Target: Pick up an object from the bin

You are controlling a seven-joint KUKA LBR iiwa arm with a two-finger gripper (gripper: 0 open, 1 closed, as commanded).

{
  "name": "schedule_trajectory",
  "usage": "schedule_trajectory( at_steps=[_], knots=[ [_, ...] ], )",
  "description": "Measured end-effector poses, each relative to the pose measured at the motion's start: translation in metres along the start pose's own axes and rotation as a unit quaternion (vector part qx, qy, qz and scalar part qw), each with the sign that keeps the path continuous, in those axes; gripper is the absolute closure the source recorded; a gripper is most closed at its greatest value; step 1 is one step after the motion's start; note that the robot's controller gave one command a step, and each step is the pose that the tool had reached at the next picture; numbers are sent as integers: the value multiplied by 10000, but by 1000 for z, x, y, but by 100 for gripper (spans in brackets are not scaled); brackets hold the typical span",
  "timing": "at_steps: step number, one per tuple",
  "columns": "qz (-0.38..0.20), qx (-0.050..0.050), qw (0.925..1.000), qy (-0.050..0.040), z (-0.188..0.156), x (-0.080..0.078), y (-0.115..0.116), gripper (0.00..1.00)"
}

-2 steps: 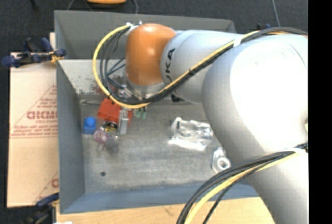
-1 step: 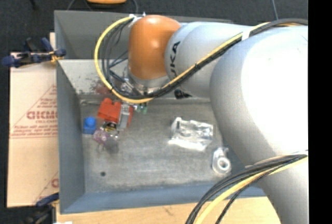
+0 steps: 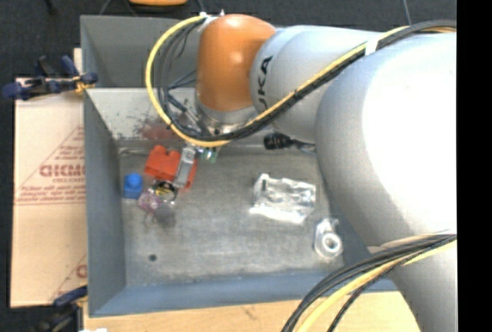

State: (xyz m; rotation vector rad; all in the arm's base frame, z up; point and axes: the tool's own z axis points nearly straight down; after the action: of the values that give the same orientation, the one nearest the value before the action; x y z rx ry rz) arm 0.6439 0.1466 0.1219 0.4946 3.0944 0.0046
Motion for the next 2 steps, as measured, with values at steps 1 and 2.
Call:
schedule_trajectory(
  at_steps=[1,2],
  knots=[
    [991,28,9951,52,52,-5,-5,0],
    [983,32,9951,48,52,-5,-5,0]
  ],
)
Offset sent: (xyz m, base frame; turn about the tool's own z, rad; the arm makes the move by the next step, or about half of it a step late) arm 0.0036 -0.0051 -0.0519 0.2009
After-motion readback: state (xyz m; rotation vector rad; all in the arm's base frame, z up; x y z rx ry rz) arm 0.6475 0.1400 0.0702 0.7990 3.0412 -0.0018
